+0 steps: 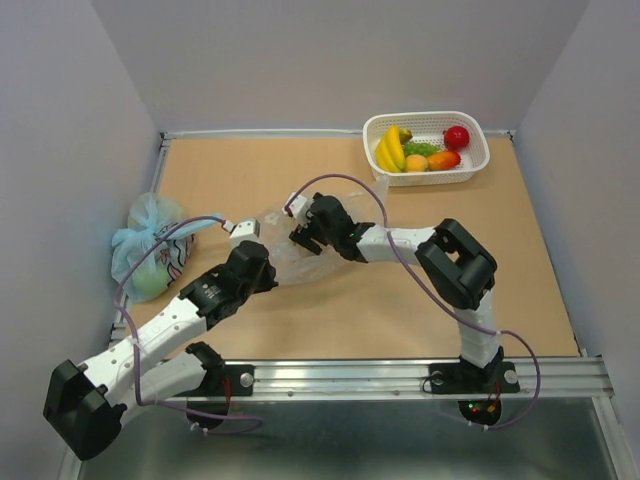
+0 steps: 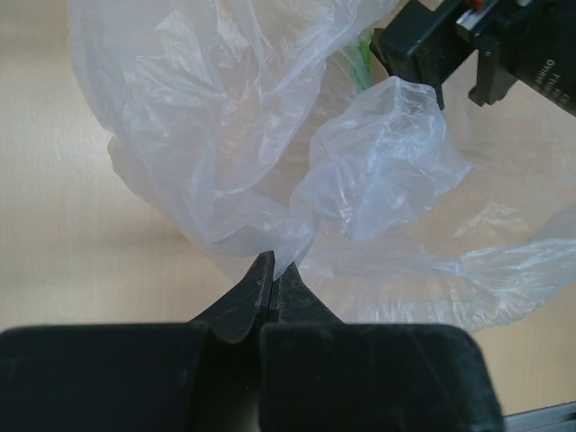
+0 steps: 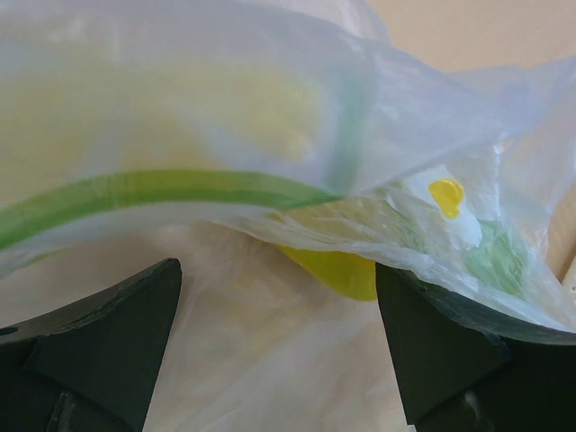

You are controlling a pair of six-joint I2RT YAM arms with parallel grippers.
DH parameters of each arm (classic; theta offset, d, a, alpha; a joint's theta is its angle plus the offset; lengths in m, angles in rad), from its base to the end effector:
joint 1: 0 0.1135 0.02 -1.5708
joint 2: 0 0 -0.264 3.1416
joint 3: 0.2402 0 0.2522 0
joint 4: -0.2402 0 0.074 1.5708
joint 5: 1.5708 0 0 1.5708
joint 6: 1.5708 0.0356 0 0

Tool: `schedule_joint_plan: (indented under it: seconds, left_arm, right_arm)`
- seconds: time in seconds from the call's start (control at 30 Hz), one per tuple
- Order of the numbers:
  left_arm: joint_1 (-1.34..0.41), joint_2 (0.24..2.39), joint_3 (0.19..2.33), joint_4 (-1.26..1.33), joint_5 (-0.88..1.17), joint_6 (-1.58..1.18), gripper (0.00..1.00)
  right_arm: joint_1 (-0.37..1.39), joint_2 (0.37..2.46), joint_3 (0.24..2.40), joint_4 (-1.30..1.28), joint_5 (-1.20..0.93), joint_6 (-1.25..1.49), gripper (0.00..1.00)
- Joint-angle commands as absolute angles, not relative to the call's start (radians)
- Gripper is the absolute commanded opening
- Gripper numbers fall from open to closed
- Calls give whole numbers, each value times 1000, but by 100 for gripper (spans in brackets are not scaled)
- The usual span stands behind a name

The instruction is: Untie the knot of the plastic bag and take out the fruit

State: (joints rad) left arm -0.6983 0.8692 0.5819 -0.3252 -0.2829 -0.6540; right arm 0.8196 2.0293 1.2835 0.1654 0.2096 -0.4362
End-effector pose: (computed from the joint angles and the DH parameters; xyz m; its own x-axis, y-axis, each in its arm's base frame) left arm 0.1519 -0.1146 0.2411 -0.6186 -0.2434 -0.7470 0.0833 0.9251 -0.3704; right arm 0.3115 0.3227 0.1684 -0.0874 -0.6990 -0.7097 -0.6984 0.5510 -0.4567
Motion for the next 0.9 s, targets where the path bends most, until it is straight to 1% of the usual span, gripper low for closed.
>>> schedule_joint_plan:
  seconds: [0.0, 0.13, 0.23, 0.27, 0.3, 0.33, 0.37, 0.47, 0.5, 0.7, 0.77, 0.87]
  left_arm:
    - [-692, 850, 615, -322, -262, -623, 0]
    - [-693, 845, 624, -333, -252, -621, 0]
    - [-695, 847, 630, -342, -250, -618, 0]
    - [-693, 850, 632, -345, -255, -617, 0]
    - [-693, 848, 634, -350, -258, -618, 0]
    - [-693, 848, 637, -350, -262, -620, 0]
    - [-693, 850, 635, -351, -265, -620, 0]
    - [-693, 850, 637, -353, -288, -637, 0]
    - [-693, 851, 635, -354, -301, -649, 0]
    - [-686, 873, 646, -356, -434, -690, 0]
    - [-652, 902, 653, -353, -463, -683, 0]
    - [-574, 951, 661, -318, -439, -640, 0]
  right_arm:
    - [825, 2104, 1356, 186, 340, -601, 91]
    - [825, 2161, 1391, 193, 361, -632, 81]
    - [824, 2198, 1407, 198, 333, -618, 58]
    - [825, 2201, 1408, 198, 324, -608, 39]
    - [825, 2200, 1408, 199, 308, -597, 30]
    - [825, 2189, 1399, 199, 301, -594, 17]
    - [825, 2189, 1399, 199, 298, -591, 12]
    - [827, 2143, 1364, 198, 276, -572, 2]
    - [827, 2105, 1333, 196, 256, -555, 0]
    - [825, 1924, 1215, 170, 144, -447, 0]
    - [825, 1843, 1169, 153, 82, -388, 1]
    - [825, 1752, 1118, 137, 5, -309, 0]
